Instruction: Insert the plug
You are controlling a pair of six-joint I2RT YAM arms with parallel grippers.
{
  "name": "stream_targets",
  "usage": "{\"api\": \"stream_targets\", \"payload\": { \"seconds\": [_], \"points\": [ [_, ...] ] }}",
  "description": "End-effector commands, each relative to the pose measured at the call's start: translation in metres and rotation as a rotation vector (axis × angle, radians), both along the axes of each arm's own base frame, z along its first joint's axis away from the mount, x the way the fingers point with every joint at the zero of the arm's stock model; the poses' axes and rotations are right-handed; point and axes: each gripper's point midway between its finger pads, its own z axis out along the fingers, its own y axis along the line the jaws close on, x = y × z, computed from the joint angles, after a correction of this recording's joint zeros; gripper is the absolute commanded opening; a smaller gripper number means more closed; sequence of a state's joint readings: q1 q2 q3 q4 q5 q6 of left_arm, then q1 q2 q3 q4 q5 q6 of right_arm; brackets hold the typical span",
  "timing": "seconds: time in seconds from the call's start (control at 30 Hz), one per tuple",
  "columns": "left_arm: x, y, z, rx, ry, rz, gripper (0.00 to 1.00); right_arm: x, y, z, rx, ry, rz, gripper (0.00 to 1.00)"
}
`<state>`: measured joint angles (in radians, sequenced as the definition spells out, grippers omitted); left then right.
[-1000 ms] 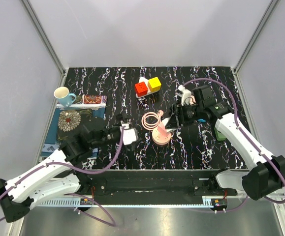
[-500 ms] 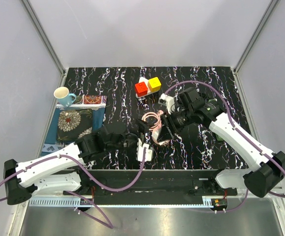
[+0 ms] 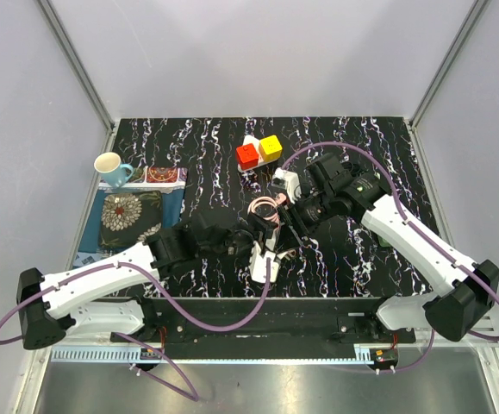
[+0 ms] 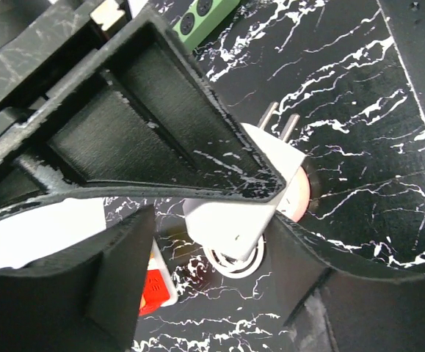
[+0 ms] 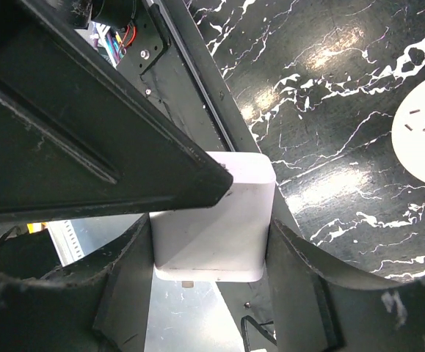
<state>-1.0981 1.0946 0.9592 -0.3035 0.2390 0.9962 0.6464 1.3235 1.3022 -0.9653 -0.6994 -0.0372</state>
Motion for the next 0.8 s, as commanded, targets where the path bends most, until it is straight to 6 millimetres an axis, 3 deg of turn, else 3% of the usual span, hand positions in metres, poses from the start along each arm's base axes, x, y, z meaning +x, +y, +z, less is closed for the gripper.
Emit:
{"api": "stream_targets", "payload": {
  "seconds": [0.0,0.3,0.4,0.5,0.53,0.57,0.7,0.73,0.77],
  "points": [
    [-0.007,-0.01,0.02,-0.038,-0.01,-0.057,0.62,-0.001,0.006,0.015,0.043,-0.029,0.039,0.2],
    [-0.014,-0.016,0.009,-0.015,0.032,-0.064,0.59,-0.001,0.009,0.014,0.044,-0.015,0.048,0.2],
    [-0.014,-0.017,0.007,-0.009,0.032,-0.06,0.49,-0.001,0.009,0.014,0.048,-0.014,0.052,0.2],
    [-0.013,-0.017,0.007,-0.007,0.036,-0.051,0.33,-0.001,0.009,0.013,0.046,-0.014,0.051,0.21],
    [-0.014,-0.016,0.006,-0.007,0.039,-0.05,0.23,-0.002,0.009,0.015,0.051,-0.014,0.055,0.22],
    [-0.014,-0.016,0.006,-0.012,0.048,-0.045,0.19,-0.003,0.009,0.015,0.051,-0.014,0.055,0.25],
    [-0.008,-0.013,0.004,-0.048,0.05,0.012,0.04,-0.003,0.006,0.013,0.041,-0.026,0.042,0.62],
    [-0.006,-0.009,-0.006,-0.032,0.052,0.032,0.0,-0.002,0.005,0.014,0.039,-0.036,0.037,0.67],
    [-0.004,-0.009,-0.004,-0.06,0.065,0.055,0.0,-0.001,0.005,0.014,0.036,-0.04,0.034,0.71]
  ]
}}
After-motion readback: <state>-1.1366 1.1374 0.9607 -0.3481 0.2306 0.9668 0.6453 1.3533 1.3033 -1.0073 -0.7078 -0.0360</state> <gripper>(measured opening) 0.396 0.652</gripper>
